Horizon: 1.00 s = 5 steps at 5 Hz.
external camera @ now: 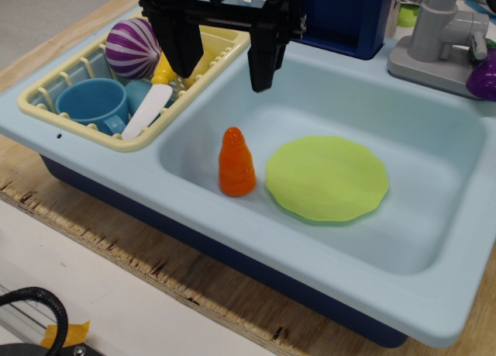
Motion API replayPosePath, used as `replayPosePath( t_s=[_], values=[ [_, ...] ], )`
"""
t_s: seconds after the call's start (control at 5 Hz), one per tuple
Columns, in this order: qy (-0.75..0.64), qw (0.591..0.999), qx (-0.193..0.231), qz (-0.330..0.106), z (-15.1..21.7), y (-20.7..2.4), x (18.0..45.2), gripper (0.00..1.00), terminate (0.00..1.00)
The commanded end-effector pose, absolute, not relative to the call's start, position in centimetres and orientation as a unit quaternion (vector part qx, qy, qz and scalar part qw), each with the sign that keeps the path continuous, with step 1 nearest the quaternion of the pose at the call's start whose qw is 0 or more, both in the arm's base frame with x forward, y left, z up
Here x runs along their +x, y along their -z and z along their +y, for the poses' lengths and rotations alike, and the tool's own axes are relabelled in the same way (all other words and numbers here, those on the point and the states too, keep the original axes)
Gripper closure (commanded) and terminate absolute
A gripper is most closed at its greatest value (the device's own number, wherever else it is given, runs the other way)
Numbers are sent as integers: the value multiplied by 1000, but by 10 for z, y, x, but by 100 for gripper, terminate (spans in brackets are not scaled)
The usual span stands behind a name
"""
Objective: Put carrot on plate
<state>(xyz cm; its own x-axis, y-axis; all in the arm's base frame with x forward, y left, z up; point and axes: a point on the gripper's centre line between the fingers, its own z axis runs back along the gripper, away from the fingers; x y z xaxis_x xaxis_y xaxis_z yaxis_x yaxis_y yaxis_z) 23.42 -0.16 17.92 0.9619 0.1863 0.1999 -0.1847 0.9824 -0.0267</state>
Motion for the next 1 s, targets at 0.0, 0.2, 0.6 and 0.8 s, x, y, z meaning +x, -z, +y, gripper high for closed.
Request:
replayPosePath(
  t_s=[0.0, 0.2, 0.6, 0.8],
  values=[
    [-94, 990, -4, -101, -2, -179, 234, 0, 0],
    [-114, 989, -9, -91, 0, -160, 233, 0, 0],
    [-123, 989, -20, -84, -2, -137, 236, 0, 0],
    [-124, 988, -16, -85, 0, -129, 237, 0, 0]
  ],
)
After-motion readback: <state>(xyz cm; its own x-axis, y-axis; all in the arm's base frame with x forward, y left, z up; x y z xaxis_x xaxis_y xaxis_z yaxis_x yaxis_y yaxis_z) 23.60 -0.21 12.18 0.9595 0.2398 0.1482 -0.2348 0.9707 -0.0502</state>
